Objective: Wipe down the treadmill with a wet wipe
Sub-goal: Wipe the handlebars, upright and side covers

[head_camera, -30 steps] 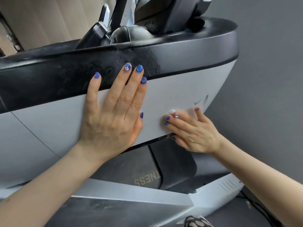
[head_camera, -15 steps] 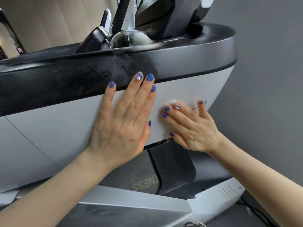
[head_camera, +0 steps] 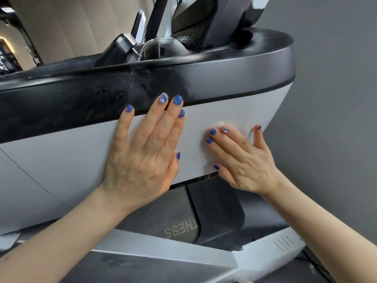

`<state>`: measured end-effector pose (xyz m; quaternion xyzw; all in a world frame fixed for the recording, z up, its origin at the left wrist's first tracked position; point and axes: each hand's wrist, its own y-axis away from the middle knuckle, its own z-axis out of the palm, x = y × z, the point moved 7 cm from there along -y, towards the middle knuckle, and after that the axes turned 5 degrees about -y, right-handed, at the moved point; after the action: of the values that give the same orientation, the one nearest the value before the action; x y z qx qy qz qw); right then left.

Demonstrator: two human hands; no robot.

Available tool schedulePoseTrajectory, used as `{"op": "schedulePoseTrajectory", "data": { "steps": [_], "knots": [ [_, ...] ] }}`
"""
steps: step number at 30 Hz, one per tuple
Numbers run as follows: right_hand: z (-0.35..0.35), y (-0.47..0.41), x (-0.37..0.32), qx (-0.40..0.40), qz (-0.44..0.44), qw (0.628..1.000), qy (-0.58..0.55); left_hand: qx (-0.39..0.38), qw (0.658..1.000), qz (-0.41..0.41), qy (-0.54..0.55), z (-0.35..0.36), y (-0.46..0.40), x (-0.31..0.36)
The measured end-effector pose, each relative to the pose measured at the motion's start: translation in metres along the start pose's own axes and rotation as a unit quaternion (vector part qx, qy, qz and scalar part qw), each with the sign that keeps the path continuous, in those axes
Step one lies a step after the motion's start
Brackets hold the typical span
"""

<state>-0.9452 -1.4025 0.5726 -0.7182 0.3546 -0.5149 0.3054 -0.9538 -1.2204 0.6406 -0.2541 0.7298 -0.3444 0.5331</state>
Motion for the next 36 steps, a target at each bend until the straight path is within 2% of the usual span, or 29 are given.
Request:
{"op": "schedulePoseTrajectory", "data": {
  "steps": [7, 12, 15, 20, 25, 29, 33, 36],
  "knots": [
    [0.013, 0.054, 0.017, -0.045, -0.025, 0.998, 0.036, -0.001, 1.0, -0.008, -0.014, 0.001, 0.001, 0.001],
    [0.006, -0.004, 0.002, 0.029, -0.019, 0.999, -0.008, 0.012, 0.999, -0.012, -0.027, 0.004, 0.002, 0.001],
    [0.008, 0.01, 0.01, 0.036, -0.032, 0.999, 0.0, 0.017, 0.999, -0.006, -0.032, 0.005, 0.002, 0.001],
    [0.025, 0.069, 0.04, -0.043, -0.026, 0.998, 0.035, 0.02, 0.999, -0.006, -0.047, 0.008, 0.003, 0.001],
    [0.009, 0.022, 0.024, 0.022, -0.03, 0.999, 0.01, 0.023, 0.999, -0.005, -0.045, 0.007, 0.003, 0.001],
    [0.002, 0.022, 0.025, 0.012, -0.095, 0.995, 0.001, 0.017, 0.999, -0.028, -0.016, 0.004, 0.0, 0.001],
    [0.0, 0.048, 0.072, -0.039, -0.137, 0.99, -0.001, -0.021, 0.997, -0.077, -0.016, 0.006, -0.002, -0.001],
    [-0.004, 0.043, 0.099, -0.045, -0.164, 0.985, -0.008, -0.027, 0.994, -0.1, -0.035, 0.006, -0.005, -0.002]
  ]
}}
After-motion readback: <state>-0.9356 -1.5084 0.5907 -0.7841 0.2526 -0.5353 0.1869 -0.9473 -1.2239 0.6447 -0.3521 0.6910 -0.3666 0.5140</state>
